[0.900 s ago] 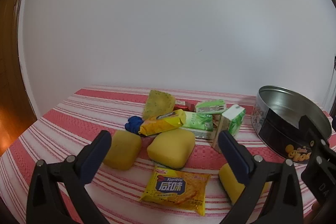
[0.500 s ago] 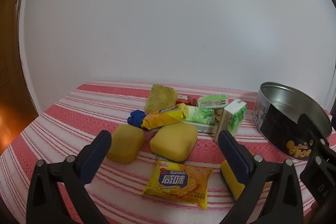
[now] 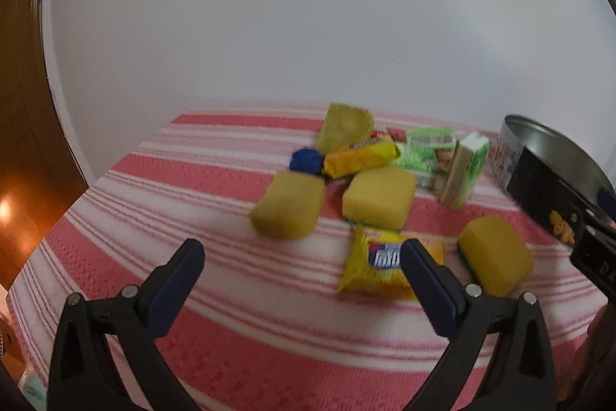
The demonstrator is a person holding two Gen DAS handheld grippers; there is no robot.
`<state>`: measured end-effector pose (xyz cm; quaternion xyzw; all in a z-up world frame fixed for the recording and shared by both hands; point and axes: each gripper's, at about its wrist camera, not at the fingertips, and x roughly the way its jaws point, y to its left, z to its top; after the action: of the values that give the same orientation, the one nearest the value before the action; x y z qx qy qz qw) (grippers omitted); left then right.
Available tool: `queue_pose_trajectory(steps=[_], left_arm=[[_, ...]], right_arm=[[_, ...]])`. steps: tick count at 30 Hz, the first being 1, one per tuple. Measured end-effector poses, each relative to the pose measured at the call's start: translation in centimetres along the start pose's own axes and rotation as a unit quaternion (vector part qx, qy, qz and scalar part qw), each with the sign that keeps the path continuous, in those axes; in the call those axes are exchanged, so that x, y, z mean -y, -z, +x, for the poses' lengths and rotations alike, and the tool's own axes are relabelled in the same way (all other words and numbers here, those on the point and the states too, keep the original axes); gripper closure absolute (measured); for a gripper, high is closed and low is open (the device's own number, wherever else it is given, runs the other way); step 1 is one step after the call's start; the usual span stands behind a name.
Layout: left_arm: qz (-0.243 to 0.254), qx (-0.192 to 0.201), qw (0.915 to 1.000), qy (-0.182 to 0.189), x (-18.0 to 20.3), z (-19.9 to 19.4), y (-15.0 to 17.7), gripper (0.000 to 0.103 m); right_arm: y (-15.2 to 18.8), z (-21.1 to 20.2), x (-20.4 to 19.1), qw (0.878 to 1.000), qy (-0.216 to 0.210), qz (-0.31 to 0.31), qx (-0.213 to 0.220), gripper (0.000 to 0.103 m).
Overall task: Organize objects
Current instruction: 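Reach both tools toward the yellow sponge and the yellow snack bag, then grasp the yellow sponge with the right tool while the left tool grasps the snack bag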
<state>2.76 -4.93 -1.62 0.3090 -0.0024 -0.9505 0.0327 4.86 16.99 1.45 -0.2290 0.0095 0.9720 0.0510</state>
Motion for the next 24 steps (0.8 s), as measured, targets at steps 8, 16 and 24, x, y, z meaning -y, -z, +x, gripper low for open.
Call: queue_pose_trajectory(steps=[8, 16, 24], left_arm=[[0.055, -0.028, 0.9981, 0.009, 1.4, 0.0, 1.0, 0.0], [0.033, -0.046, 0.9983, 0.014, 0.2, 0.3, 0.6, 0.0], [0.049, -0.066, 0.9959, 0.038, 2.7, 1.3, 0.0, 0.0]], right_arm=[[0.9, 3.2, -3.5, 0.992, -0.056, -0.068, -0.094, 0.01], [1.9, 4.7, -6.2, 0.976, -0.094, -0.131, -0.147, 0.037], [1.9, 4.4, -3.1, 0.97, -0.182, -0.053, -0.154, 0.053]])
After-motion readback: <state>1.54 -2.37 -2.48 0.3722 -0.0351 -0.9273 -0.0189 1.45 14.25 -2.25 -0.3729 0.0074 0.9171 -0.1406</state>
